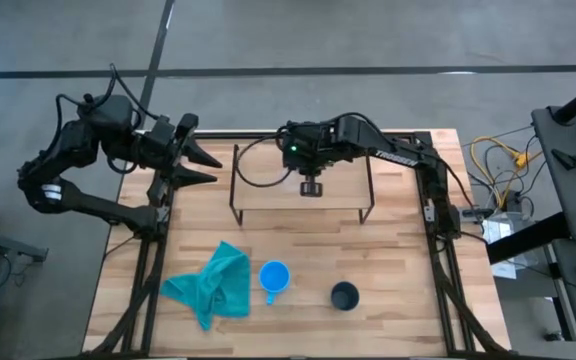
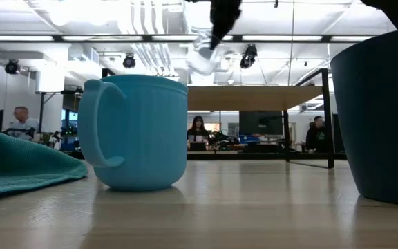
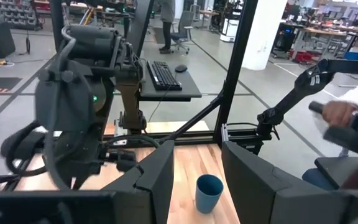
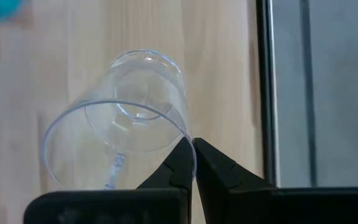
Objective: Stack small to large cups/mugs on shelf
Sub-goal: Put the transparent mug on the shelf
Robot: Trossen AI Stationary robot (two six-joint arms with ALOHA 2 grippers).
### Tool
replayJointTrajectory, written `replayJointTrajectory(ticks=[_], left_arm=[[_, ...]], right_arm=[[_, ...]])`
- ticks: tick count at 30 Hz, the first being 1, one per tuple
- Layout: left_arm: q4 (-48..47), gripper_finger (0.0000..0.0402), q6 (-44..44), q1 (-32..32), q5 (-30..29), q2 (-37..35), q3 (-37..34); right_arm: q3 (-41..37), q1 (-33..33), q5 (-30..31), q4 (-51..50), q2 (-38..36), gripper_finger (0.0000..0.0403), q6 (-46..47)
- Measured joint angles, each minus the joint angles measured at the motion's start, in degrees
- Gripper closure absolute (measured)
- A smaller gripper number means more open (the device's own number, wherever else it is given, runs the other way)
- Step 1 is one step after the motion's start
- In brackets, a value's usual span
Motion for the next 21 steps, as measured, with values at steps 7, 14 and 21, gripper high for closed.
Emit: replayJointTrajectory(ticks=[7,14,21], left_arm=[[0.00,0.0279,0.00,0.00,0.00,0.04,-0.02],[-0.07,0.0279,0.00,0.01,0.02,0.31,-0.11],[-0.11,0.0279,0.00,0.00,0.02,0.33,-0.11]], right_arm=[[-0.22,-0.32,3.26,-5.93,-4.16,0.0395,1.92],[-0.37,-1.09,3.45,-6.14,-9.39,0.0395,4.37],[-1.96,-1.22,0.72,-6.12,-12.06,0.0395,4.12]])
